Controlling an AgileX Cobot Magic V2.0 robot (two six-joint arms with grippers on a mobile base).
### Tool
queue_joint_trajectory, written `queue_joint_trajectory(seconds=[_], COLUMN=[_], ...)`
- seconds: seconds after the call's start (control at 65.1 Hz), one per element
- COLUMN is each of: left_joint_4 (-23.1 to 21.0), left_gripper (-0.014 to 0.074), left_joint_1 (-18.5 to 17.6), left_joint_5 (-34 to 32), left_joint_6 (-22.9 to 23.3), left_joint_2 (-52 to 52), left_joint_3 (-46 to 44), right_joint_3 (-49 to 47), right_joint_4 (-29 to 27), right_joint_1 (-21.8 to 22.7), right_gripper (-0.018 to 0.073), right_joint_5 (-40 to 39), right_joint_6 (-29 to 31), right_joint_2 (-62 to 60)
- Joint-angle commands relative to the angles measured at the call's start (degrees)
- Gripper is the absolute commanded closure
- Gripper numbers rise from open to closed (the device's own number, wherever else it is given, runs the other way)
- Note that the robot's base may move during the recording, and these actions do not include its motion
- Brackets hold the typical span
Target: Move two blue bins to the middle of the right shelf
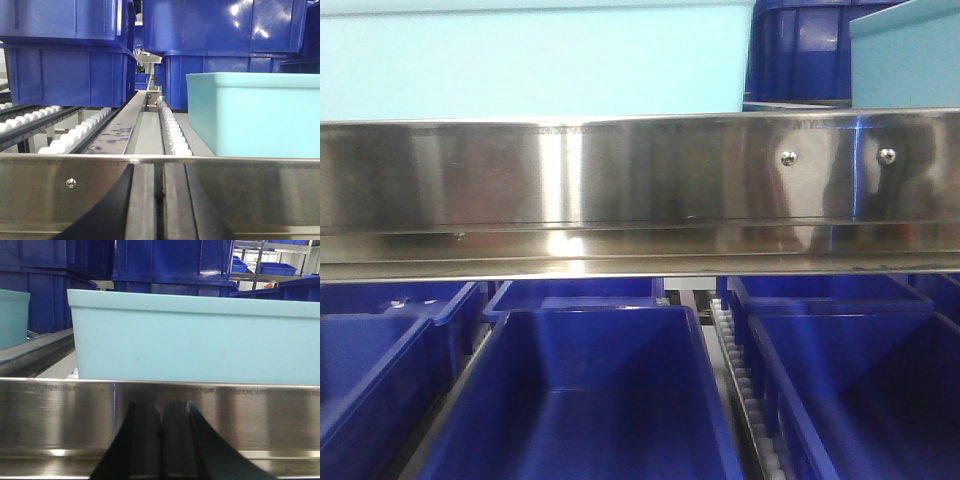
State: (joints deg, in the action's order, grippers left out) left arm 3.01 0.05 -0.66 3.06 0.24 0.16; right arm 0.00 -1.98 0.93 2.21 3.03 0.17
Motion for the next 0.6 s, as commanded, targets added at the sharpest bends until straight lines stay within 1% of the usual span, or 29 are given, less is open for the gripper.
queue_joint_trajectory(seconds=[0.0, 0.077, 0.2, 0.261, 0.322, 0.43, 0.507, 0.522, 0.584], left_joint_4=[-0.1, -0.1, -0.1, -0.1, -0.1, -0.1, 0.2, 0.2, 0.2], left_gripper=[0.0707, 0.0707, 0.0707, 0.0707, 0.0707, 0.07, 0.0645, 0.0629, 0.0527], left_joint_1=[0.2, 0.2, 0.2, 0.2, 0.2, 0.2, 0.2, 0.2, 0.2], left_joint_5=[-1.5, -2.9, -11.0, -12.7, -10.8, -3.0, 3.1, 4.1, 8.6], left_joint_6=[-0.2, -0.2, -0.2, -0.2, -0.2, -0.2, -0.2, -0.2, -0.2], left_joint_2=[-0.2, -0.2, -0.2, -0.2, -0.2, -0.1, 2.0, 2.5, 5.3], left_joint_3=[-0.2, -0.2, -0.2, -0.4, -4.2, -12.7, -19.5, -20.6, -25.2], right_joint_3=[0.0, 0.0, -1.5, -4.6, -9.7, -18.3, -24.2, -25.0, -28.1], right_joint_4=[0.1, 0.1, 0.1, 0.1, 0.1, 0.1, -0.1, -0.1, -0.2], right_joint_1=[-0.1, -0.1, -0.1, -0.1, -0.1, -0.1, -0.1, -0.1, -0.1], right_gripper=[0.0721, 0.0721, 0.0721, 0.0721, 0.0721, 0.0721, 0.0704, 0.069, 0.0591], right_joint_5=[-1.8, -2.9, -3.7, -3.3, -0.5, 7.2, 11.7, 12.1, 13.0], right_joint_6=[0.2, 0.2, 0.2, 0.2, 0.2, 0.2, 0.2, 0.2, 0.2], right_joint_2=[-0.2, -0.2, -0.2, -0.2, -0.2, 1.3, 4.6, 5.3, 8.4])
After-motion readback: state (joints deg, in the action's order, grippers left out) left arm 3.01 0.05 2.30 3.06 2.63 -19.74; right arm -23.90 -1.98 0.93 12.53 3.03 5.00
